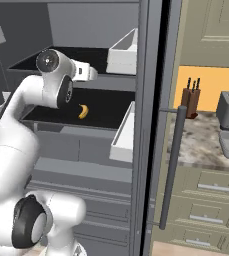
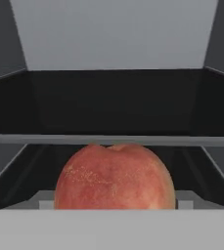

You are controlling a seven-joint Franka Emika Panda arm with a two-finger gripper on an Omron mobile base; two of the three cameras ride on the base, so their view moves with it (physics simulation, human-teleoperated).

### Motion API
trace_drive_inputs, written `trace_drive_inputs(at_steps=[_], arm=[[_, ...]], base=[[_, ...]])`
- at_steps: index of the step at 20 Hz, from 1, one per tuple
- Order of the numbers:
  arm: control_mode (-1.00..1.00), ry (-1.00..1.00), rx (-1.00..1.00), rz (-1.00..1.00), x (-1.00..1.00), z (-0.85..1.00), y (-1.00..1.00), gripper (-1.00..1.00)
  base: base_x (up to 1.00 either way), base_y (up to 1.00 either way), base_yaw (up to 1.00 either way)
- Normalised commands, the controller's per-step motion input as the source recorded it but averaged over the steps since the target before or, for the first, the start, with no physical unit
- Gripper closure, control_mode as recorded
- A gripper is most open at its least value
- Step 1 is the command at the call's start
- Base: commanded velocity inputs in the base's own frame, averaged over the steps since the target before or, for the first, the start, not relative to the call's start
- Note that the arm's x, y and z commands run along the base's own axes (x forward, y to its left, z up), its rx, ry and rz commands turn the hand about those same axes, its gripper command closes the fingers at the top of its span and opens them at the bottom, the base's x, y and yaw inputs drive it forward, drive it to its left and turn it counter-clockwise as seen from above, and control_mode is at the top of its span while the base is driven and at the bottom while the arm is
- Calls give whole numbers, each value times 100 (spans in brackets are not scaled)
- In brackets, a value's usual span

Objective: Pick the peach and banana from the fridge and place them inside the tupperware on the counter.

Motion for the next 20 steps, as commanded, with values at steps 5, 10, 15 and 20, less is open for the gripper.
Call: trace_drive_inputs(at_steps=[5, 10, 15, 20], arm=[[-100, 0, 0, 18, -100, 53, -1, 100], [-100, 25, 0, 6, -100, 42, 2, 100], [-100, 38, -3, -7, -100, -5, 1, 100], [-100, 17, -5, -7, -100, -52, 1, 100]], base=[[0, 0, 0], [0, 0, 0], [0, 0, 0], [0, 0, 0]])
